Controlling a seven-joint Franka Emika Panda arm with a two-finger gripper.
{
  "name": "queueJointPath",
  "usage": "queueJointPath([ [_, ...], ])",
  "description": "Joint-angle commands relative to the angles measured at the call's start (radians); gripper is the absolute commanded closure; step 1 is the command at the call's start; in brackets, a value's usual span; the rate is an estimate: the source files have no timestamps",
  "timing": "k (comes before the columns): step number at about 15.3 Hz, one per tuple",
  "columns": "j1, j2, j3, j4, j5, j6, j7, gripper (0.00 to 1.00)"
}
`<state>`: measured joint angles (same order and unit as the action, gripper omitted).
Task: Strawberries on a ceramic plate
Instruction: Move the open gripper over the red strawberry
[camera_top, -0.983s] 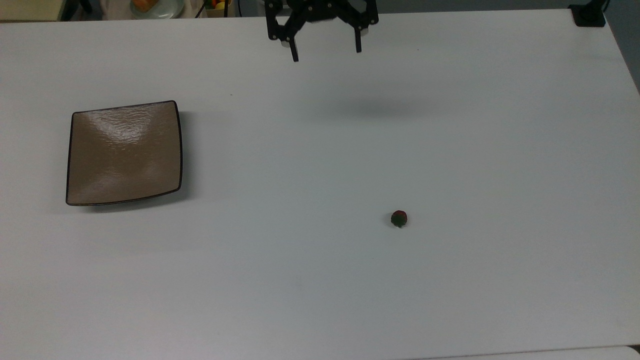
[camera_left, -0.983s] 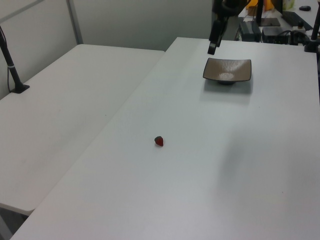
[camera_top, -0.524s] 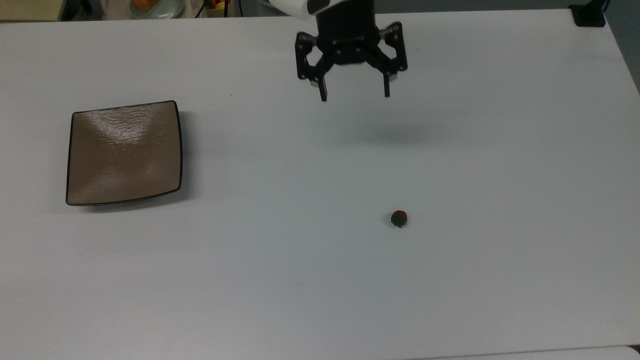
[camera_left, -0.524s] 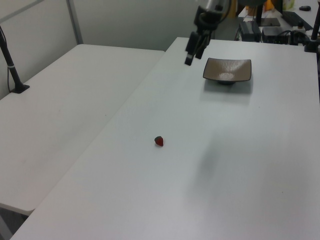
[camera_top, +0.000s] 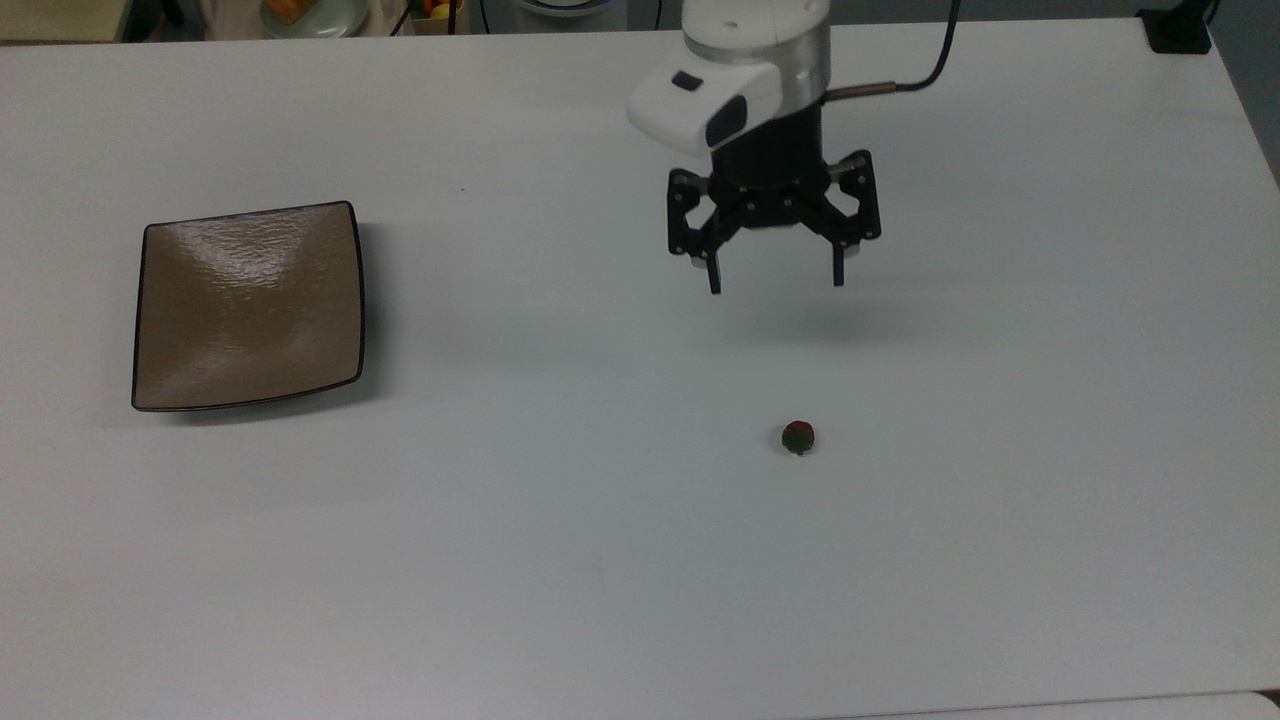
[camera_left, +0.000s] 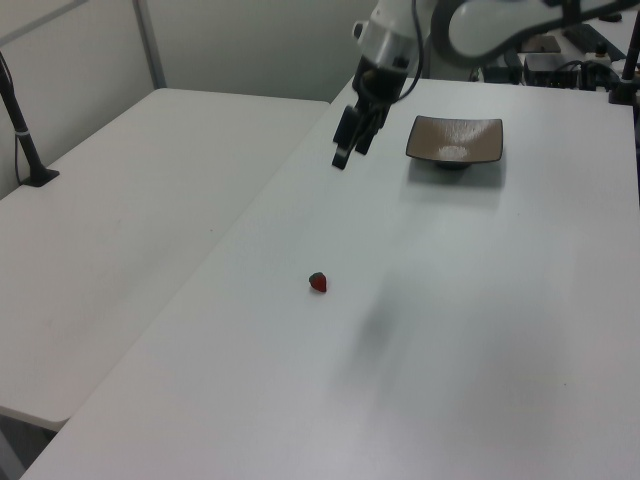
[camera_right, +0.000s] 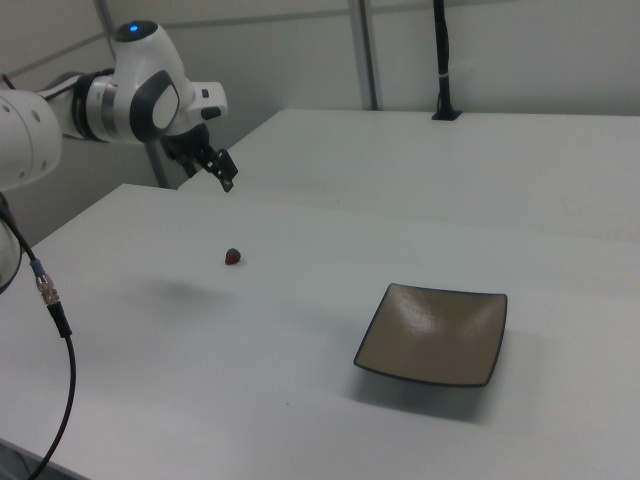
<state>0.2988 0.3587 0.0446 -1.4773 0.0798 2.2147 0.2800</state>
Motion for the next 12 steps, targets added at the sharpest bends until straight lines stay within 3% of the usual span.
queueJointPath([
  [1,0.034,0.06,-0.006,0.028,-0.046,0.058,0.021,0.0],
  [7,0.077,0.158,-0.006,0.028,-0.187,0.157,0.021,0.0],
  [12,0.082,0.226,-0.006,0.028,-0.198,0.267,0.018,0.0],
])
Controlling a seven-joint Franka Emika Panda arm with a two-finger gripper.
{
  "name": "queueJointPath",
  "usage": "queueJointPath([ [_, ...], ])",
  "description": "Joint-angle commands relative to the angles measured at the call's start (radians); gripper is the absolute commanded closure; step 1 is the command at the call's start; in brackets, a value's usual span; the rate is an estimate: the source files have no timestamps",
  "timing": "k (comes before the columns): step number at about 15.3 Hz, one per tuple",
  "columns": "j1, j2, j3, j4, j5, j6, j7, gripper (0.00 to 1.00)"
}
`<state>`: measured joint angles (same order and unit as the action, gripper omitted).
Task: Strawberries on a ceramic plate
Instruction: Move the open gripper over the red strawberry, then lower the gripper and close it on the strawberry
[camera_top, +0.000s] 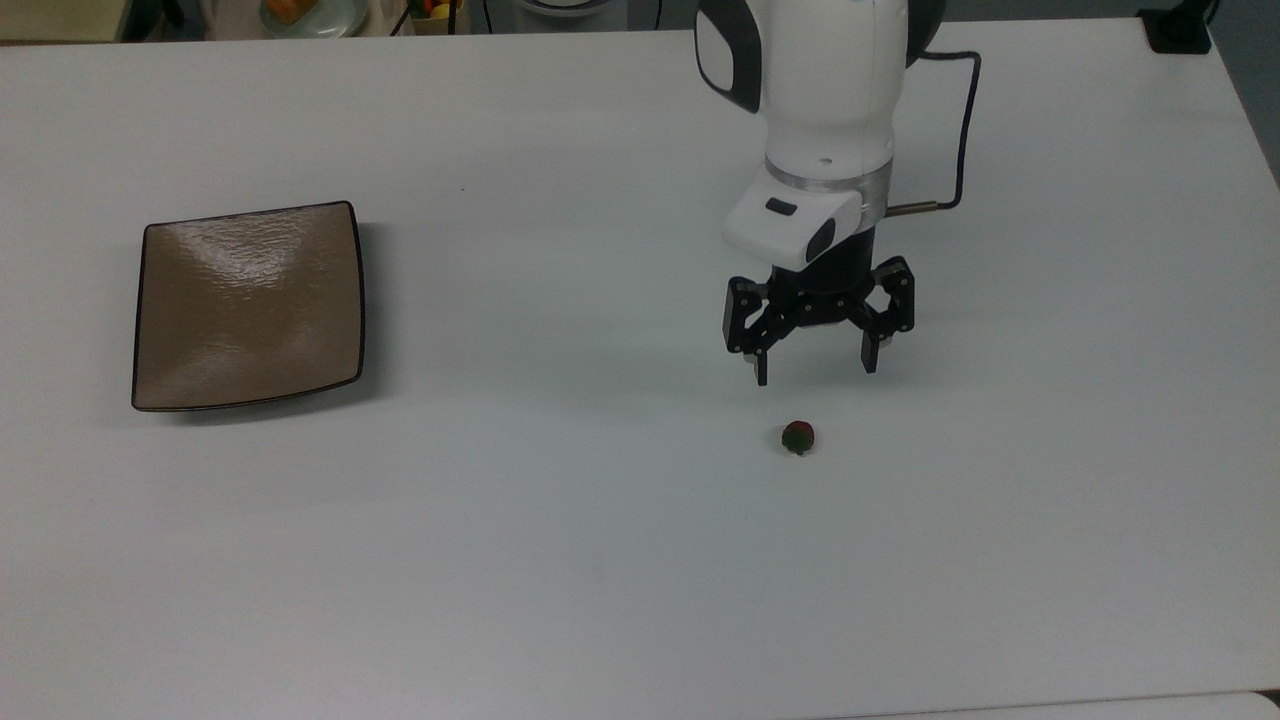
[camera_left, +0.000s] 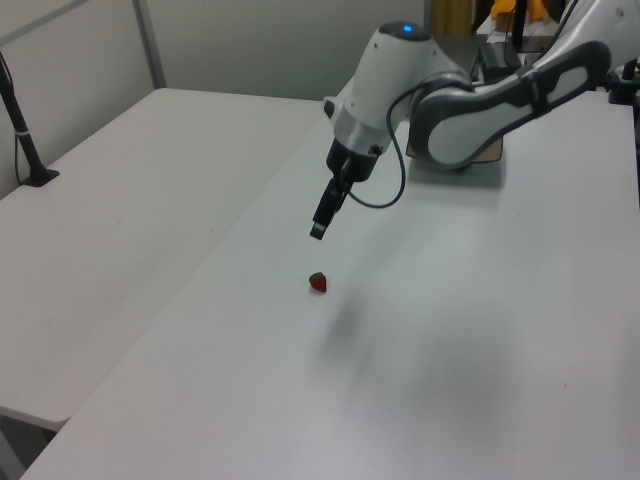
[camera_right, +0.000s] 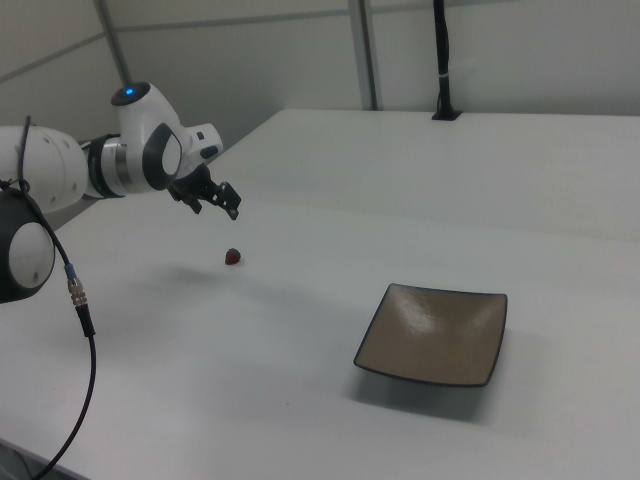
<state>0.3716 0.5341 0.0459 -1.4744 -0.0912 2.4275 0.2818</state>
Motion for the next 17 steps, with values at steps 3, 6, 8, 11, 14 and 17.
queueJointPath([
  [3,0.01,0.089,-0.008,0.025,-0.094,0.12,0.017,0.0],
  [6,0.018,0.102,-0.008,0.023,-0.113,0.122,0.017,0.0],
  [8,0.02,0.121,-0.009,0.023,-0.128,0.122,0.016,0.0],
  [11,0.018,0.149,-0.009,0.022,-0.165,0.123,0.017,0.0],
  [14,0.02,0.165,-0.009,0.02,-0.17,0.125,0.017,0.0],
  [17,0.018,0.173,-0.009,0.02,-0.17,0.142,0.016,0.0],
])
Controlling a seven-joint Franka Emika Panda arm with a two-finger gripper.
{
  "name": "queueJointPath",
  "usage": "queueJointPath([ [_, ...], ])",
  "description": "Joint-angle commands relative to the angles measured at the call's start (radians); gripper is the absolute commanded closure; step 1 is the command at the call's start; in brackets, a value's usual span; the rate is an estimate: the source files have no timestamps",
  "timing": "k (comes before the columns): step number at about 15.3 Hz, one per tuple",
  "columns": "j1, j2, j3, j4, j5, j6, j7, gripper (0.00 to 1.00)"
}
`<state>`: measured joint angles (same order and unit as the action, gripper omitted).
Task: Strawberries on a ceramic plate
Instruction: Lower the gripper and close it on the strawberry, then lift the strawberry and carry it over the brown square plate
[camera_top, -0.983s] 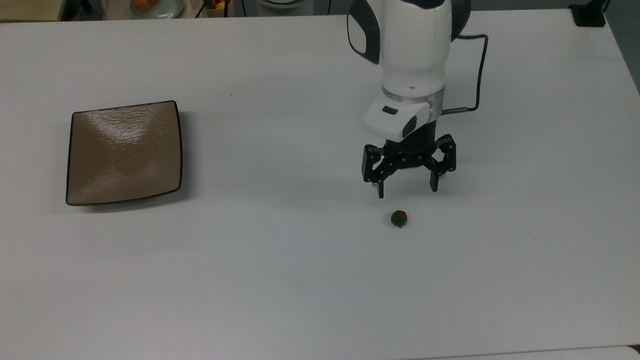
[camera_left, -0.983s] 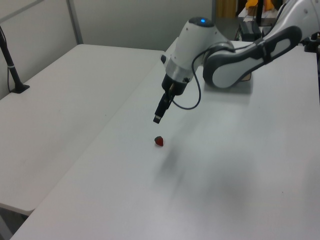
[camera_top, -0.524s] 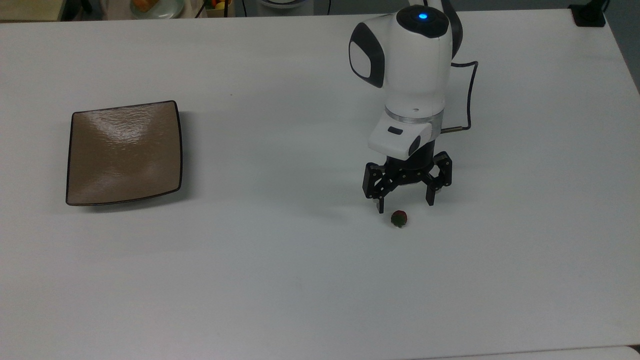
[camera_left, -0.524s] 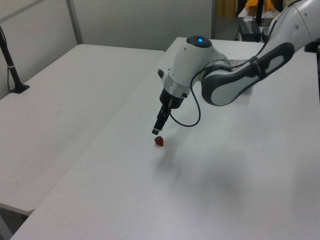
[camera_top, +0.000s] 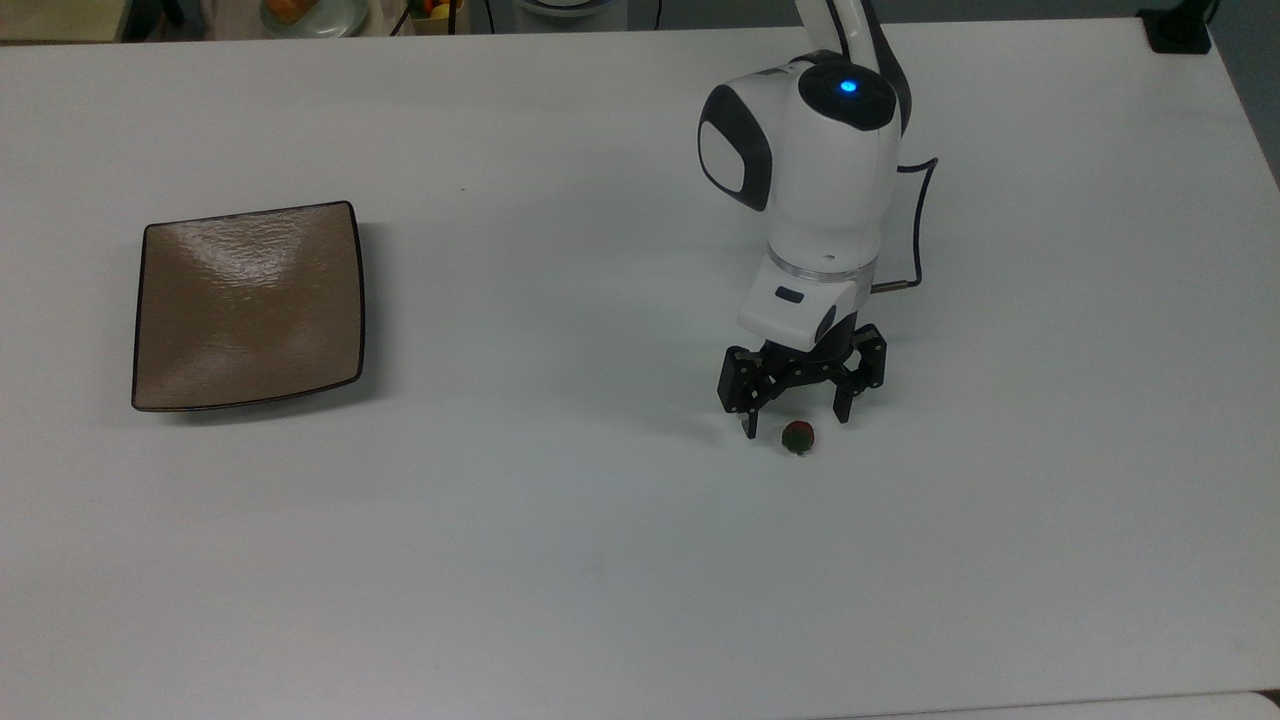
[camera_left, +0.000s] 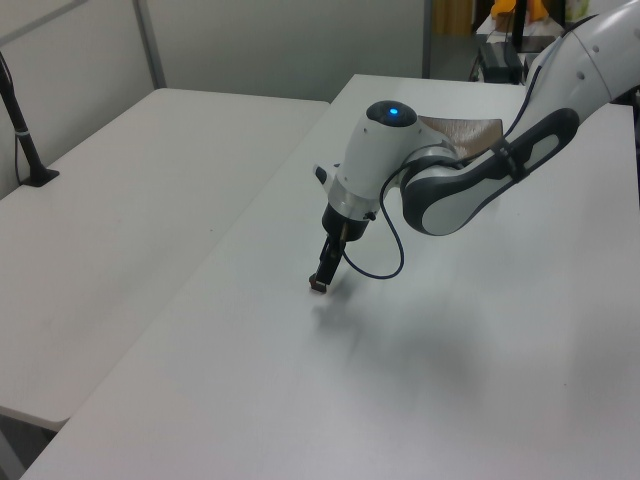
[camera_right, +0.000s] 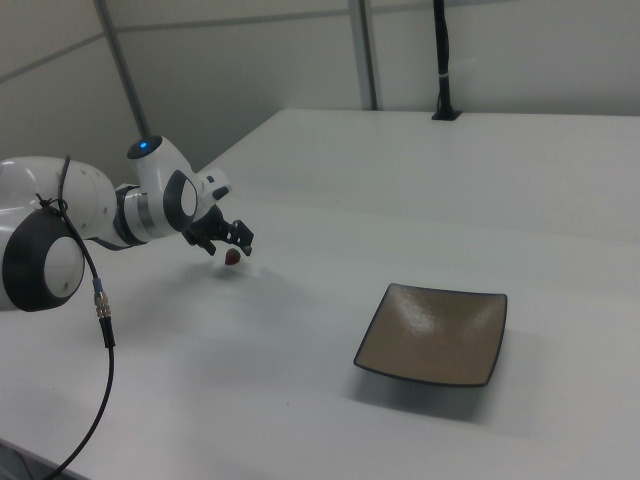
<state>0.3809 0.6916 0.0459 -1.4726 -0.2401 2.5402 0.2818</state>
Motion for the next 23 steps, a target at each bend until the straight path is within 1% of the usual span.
queueJointPath([
  [1,0.009,0.02,-0.009,0.015,-0.022,0.049,0.017,0.0],
  [3,0.009,0.029,-0.009,0.015,-0.028,0.063,0.016,0.03],
  [5,0.009,0.035,-0.008,0.015,-0.028,0.065,0.016,0.11],
  [6,0.01,0.035,-0.008,0.015,-0.028,0.068,0.014,0.22],
  [7,0.009,0.035,-0.008,0.015,-0.031,0.068,0.014,0.31],
  [8,0.009,0.035,-0.008,0.015,-0.03,0.068,0.016,0.48],
  [9,0.009,0.032,-0.008,0.014,-0.031,0.068,0.017,0.61],
  [10,0.01,0.028,-0.009,0.014,-0.033,0.066,0.016,0.77],
  [12,0.012,0.017,-0.009,0.003,-0.031,0.065,0.017,0.96],
  [14,0.01,0.011,-0.009,0.001,-0.033,0.065,0.017,0.97],
  [16,0.007,-0.02,-0.009,-0.009,-0.031,0.057,0.016,0.97],
  [19,0.006,-0.087,-0.008,-0.055,-0.028,0.042,0.019,0.97],
  [23,-0.005,-0.185,-0.008,-0.063,-0.013,-0.105,0.019,0.99],
])
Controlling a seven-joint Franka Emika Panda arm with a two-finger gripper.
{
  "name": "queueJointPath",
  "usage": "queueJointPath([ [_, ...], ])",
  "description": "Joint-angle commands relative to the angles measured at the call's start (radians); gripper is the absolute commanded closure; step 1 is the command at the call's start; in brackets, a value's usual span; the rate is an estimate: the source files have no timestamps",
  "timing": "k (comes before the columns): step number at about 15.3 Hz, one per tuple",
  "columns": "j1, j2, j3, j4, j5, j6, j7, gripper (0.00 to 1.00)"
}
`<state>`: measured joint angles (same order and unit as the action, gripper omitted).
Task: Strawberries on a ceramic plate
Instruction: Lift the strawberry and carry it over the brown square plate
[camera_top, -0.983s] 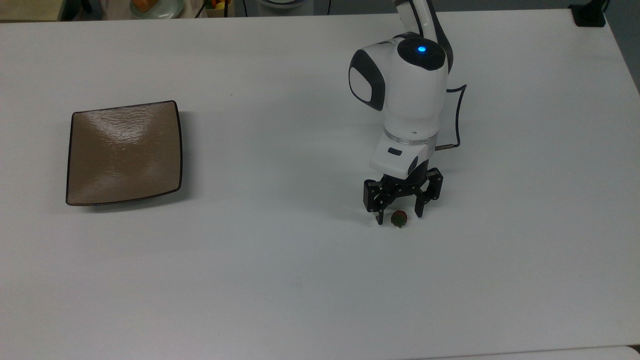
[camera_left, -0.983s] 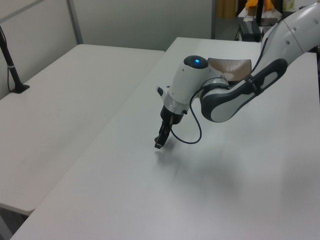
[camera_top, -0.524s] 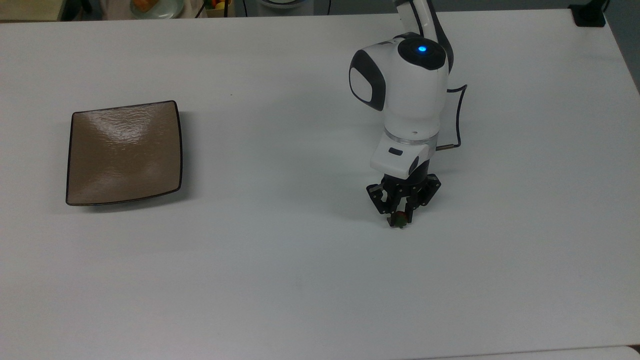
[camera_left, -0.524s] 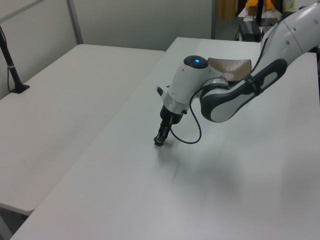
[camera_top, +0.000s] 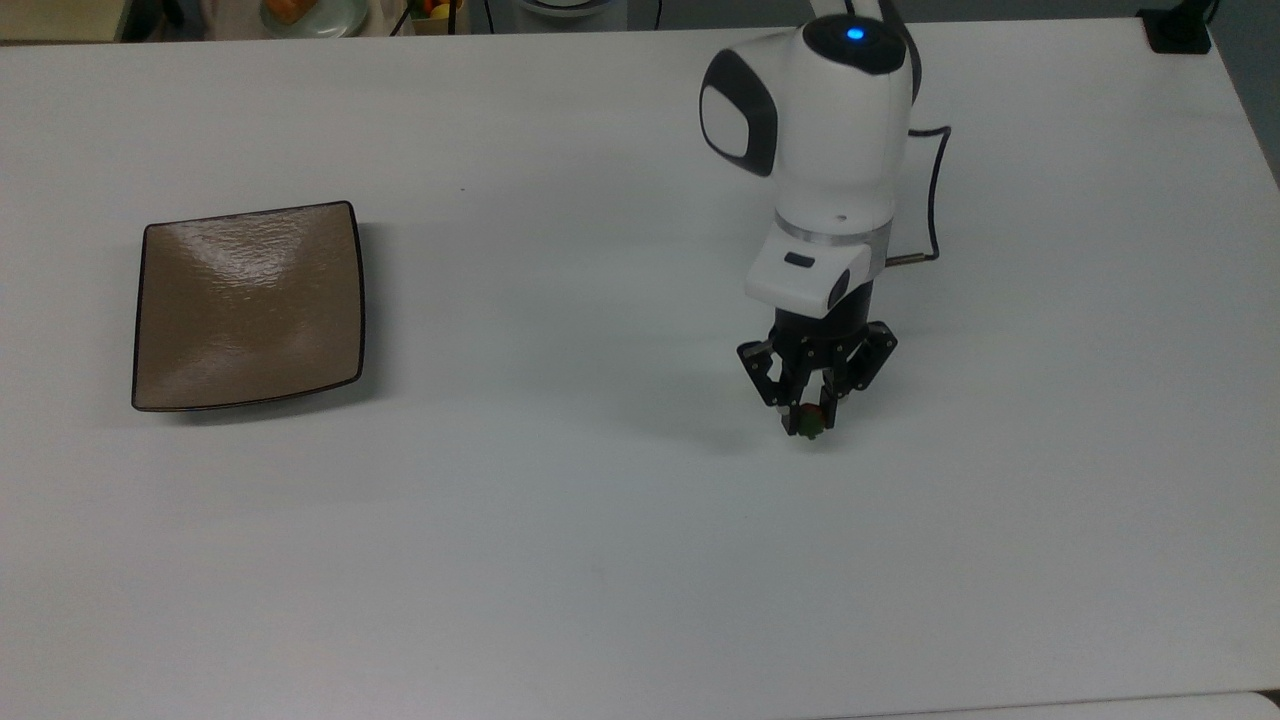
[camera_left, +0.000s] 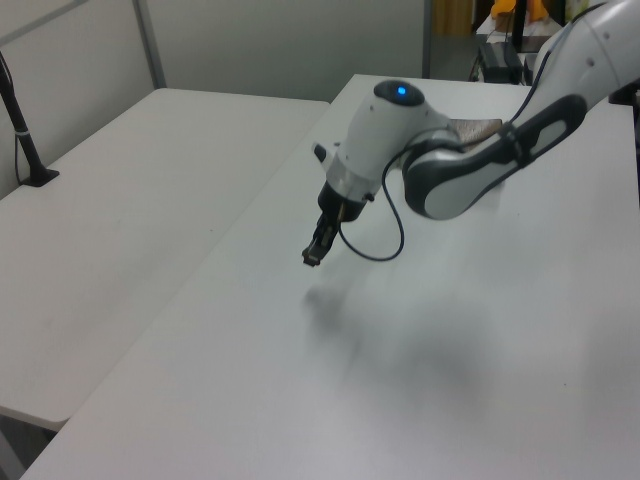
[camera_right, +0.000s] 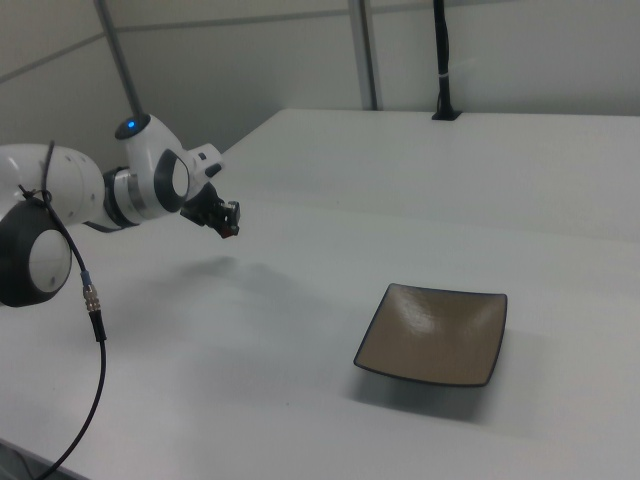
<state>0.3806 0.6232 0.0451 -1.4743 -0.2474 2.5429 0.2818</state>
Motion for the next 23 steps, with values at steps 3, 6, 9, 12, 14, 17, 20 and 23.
queueJointPath([
  [3,-0.025,-0.209,0.001,-0.073,0.011,-0.211,0.019,0.99],
  [6,-0.046,-0.354,0.004,-0.115,0.088,-0.373,-0.022,0.99],
  [9,-0.107,-0.48,0.006,-0.12,0.178,-0.621,-0.181,0.99],
  [12,-0.193,-0.546,0.006,-0.118,0.25,-0.758,-0.35,0.99],
  [14,-0.274,-0.566,0.007,-0.118,0.289,-0.82,-0.47,0.98],
  [17,-0.386,-0.554,0.007,-0.119,0.309,-0.828,-0.633,0.99],
  [20,-0.497,-0.518,0.007,-0.116,0.31,-0.817,-0.832,0.99],
  [23,-0.59,-0.479,0.006,-0.115,0.31,-0.77,-1.016,0.99],
])
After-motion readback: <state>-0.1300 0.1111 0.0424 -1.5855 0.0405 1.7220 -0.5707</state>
